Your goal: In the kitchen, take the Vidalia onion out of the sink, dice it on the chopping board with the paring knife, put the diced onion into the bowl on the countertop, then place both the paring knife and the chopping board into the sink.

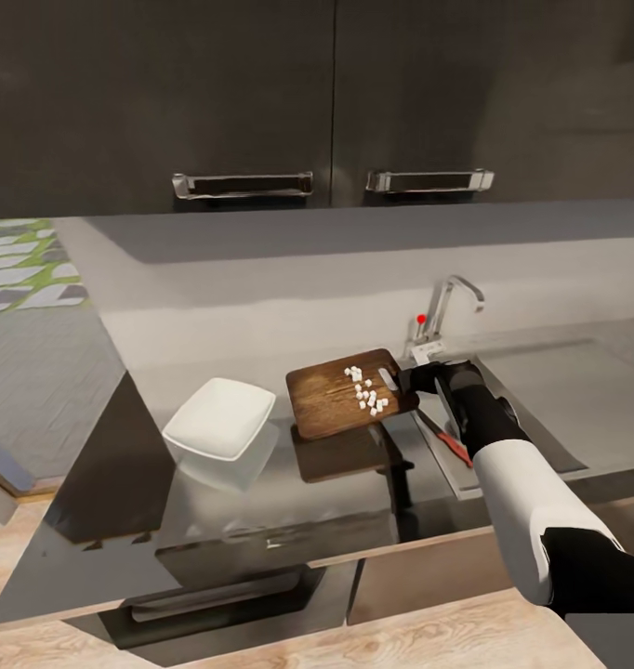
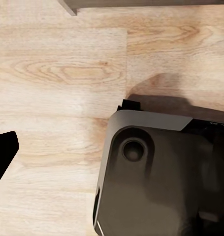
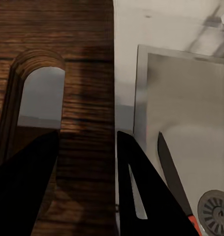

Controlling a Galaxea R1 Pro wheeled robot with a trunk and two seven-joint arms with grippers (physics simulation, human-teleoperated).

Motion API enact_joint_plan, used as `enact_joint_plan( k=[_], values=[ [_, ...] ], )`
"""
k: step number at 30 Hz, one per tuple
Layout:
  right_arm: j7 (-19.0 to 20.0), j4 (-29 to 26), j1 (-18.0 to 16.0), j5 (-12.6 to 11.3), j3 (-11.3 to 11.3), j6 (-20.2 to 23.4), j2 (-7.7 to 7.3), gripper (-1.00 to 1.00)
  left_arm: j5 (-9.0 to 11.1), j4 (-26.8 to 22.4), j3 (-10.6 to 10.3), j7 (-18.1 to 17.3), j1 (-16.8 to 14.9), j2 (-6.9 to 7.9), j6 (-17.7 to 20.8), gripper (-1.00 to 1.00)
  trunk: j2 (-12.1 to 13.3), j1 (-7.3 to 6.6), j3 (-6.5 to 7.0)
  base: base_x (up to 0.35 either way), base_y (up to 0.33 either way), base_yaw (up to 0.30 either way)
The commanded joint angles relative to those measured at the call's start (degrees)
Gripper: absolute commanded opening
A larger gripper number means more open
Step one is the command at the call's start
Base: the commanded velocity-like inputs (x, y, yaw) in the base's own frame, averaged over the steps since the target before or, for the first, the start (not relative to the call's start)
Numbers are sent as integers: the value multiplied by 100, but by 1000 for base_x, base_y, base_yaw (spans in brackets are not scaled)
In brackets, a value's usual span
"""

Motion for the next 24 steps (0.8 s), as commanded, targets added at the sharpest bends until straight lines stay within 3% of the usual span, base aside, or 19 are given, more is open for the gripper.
enact_joint_plan(
  k=[1,24],
  values=[
    [49,-8,-3,55,-10,20,2,-100,33,21,-48,4,-10,-3,-34,100,-11,3,-3,0,59,0],
    [50,-8,-4,55,1,24,2,-100,33,21,-48,2,-10,-3,-34,100,-11,3,175,1,142,0]
  ],
)
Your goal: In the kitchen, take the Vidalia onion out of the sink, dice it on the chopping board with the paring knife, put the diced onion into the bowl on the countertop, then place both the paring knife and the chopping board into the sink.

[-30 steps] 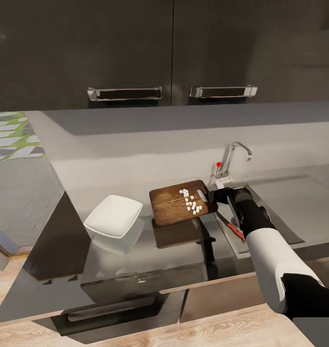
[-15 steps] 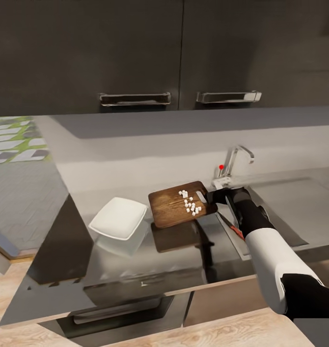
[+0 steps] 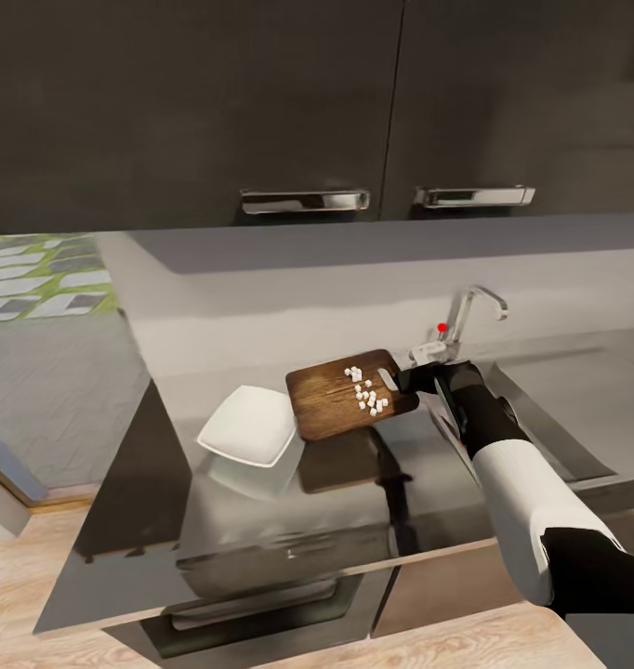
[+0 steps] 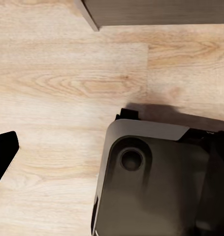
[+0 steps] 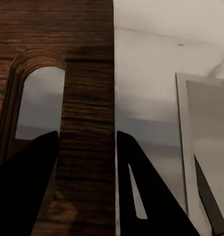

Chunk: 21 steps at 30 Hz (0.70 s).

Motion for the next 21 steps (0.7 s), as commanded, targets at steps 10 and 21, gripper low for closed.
enact_joint_plan(
  k=[10,21],
  values=[
    [48,-7,-3,60,-17,18,4,-100,33,26,-48,1,-10,-3,-34,100,-11,4,65,107,162,0],
    [48,-7,-5,60,-8,18,10,-100,33,27,-48,1,-10,-5,-26,100,-11,4,149,133,156,0]
  ],
)
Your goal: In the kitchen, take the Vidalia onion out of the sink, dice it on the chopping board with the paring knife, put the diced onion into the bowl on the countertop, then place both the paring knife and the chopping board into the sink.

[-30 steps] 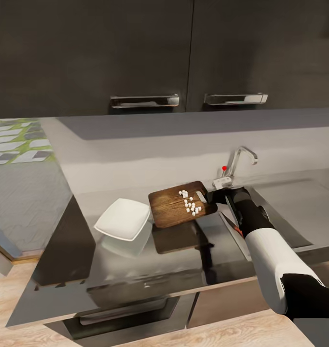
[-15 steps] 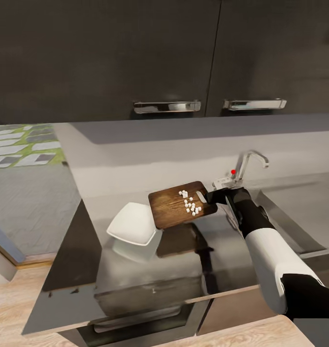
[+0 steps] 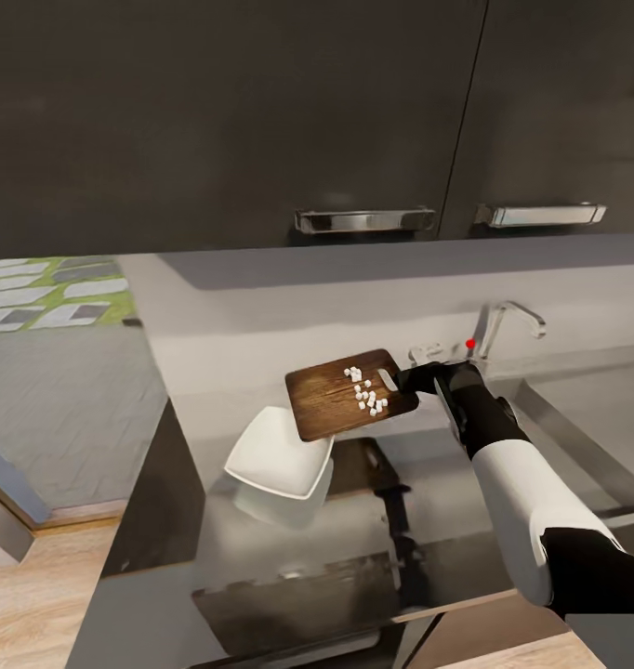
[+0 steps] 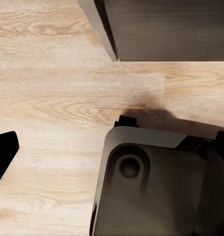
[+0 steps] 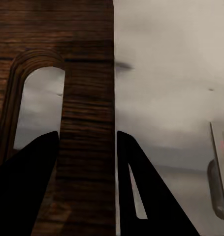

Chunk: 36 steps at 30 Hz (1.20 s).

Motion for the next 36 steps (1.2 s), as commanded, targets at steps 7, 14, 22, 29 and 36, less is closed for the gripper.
enact_joint_plan(
  k=[7,14,22,29,36],
  values=[
    [54,-7,-4,54,-17,18,3,-100,33,20,-54,3,-10,-9,-32,100,-11,4,42,12,75,0],
    [55,12,-4,54,-17,18,3,-100,33,20,-57,3,-10,-11,-32,100,-11,4,95,0,6,0],
    [53,36,-1,54,-17,18,3,-100,33,19,-55,3,-10,-11,-32,100,-11,4,156,0,53,0],
    [50,44,-4,54,-17,18,3,-100,33,17,-54,3,-10,-11,-32,100,-11,4,211,0,2,0],
    [51,75,-4,54,-17,18,13,-100,33,16,-54,3,-10,-11,-32,100,-11,4,273,0,0,0]
  ],
)
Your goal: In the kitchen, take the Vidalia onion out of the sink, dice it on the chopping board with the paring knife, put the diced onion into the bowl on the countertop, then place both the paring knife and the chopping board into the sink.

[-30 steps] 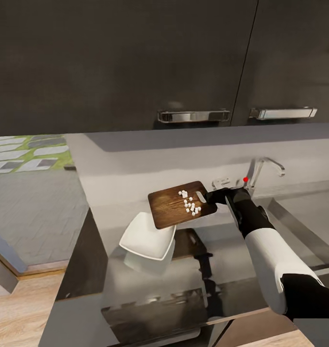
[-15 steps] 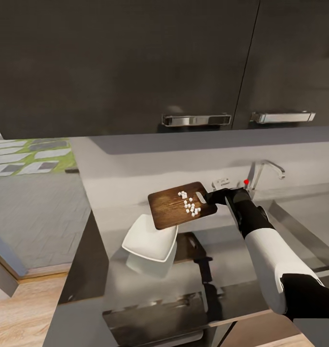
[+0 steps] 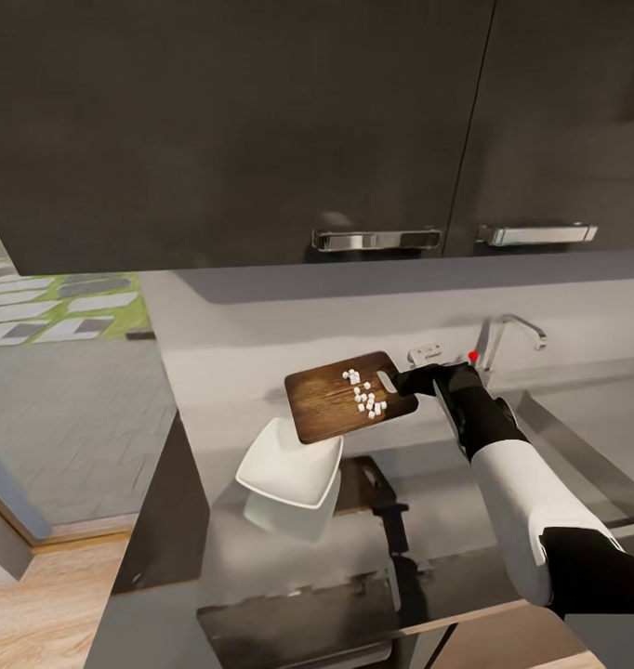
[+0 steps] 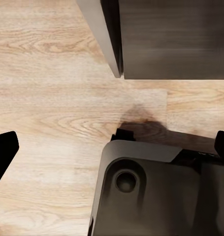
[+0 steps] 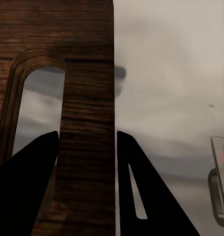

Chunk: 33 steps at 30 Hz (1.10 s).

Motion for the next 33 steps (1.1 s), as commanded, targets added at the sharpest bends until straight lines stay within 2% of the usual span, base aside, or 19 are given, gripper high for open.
enact_joint_plan(
  k=[1,20,26,33],
  values=[
    [46,-6,-5,55,-19,17,6,-100,33,20,-47,4,-10,-3,-34,100,-12,4,-3,0,0,0],
    [45,-2,-5,55,-10,16,11,-100,33,23,-50,4,-10,-3,-34,100,-12,4,166,0,0,0],
    [44,56,-6,59,-8,17,17,-100,33,24,-46,4,-10,-3,-34,100,-12,4,179,0,0,0],
    [44,92,-5,56,422,16,19,-100,33,20,-44,4,-10,-3,-34,100,-12,4,180,0,51,0]
  ],
)
